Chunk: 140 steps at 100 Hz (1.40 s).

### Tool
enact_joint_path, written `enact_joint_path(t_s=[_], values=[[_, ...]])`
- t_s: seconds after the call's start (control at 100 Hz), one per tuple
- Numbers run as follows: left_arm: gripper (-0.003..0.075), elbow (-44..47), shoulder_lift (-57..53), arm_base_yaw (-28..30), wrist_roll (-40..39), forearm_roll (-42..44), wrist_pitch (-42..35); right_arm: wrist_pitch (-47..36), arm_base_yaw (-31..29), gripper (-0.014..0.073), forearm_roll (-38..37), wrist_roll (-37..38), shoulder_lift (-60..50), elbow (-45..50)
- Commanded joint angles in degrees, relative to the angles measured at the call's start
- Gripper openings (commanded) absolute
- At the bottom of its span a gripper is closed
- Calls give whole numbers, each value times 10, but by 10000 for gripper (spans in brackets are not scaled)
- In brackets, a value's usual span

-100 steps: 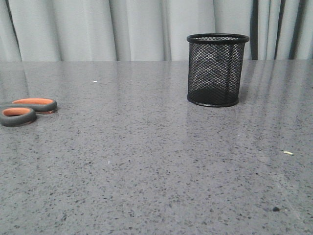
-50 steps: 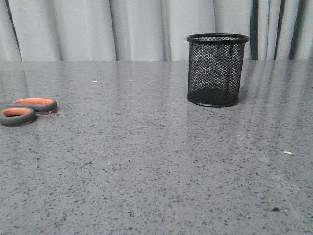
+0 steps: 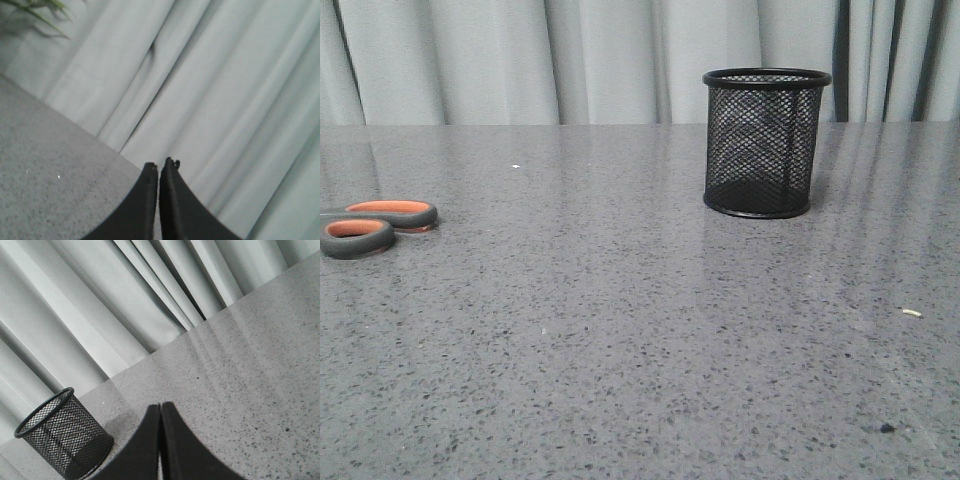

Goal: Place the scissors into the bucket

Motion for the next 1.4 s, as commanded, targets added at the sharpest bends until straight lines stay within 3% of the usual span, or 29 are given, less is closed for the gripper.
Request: enact_joint_path(t_s=[0.0, 0.15, 0.31, 0.38, 0.46, 0.5, 0.57, 0.74, 0.82, 1.15, 1.24, 1.39], values=[[-20, 22, -16, -4, -7, -77, -4, -37, -2, -67, 2, -2, -11, -25], [-19, -14, -13, -4, -6, -65, 87, -7, -1, -68, -16, -2, -8, -77], [7, -98, 25, -4, -5, 48, 197, 114, -1, -74, -139, -3, 38, -188], [88, -140, 55, -4, -2, 88, 235, 171, -1, -73, -184, -14, 70, -242], [251, -182, 96, -6, 46, 95, 278, 224, -1, -65, -188, -68, 111, -296], [331, -201, 121, -11, 77, 95, 300, 247, -1, -40, -186, -81, 127, -322], [391, -224, 153, -36, 105, 96, 318, 272, -1, 41, -186, -83, 153, -357], [334, -281, 239, -99, 162, 146, 363, 273, -1, 379, -184, -83, 175, -399], [333, -322, 289, -122, 174, 191, 400, 273, -1, 463, -179, -83, 175, -401], [335, -520, 551, -178, 344, 377, 645, 275, 6, 468, -162, -83, 175, -402], [335, -556, 599, -192, 382, 435, 673, 275, 16, 468, -161, -83, 175, -402], [334, -593, 667, -200, 517, 475, 717, 275, 34, 468, -161, -83, 175, -402]])
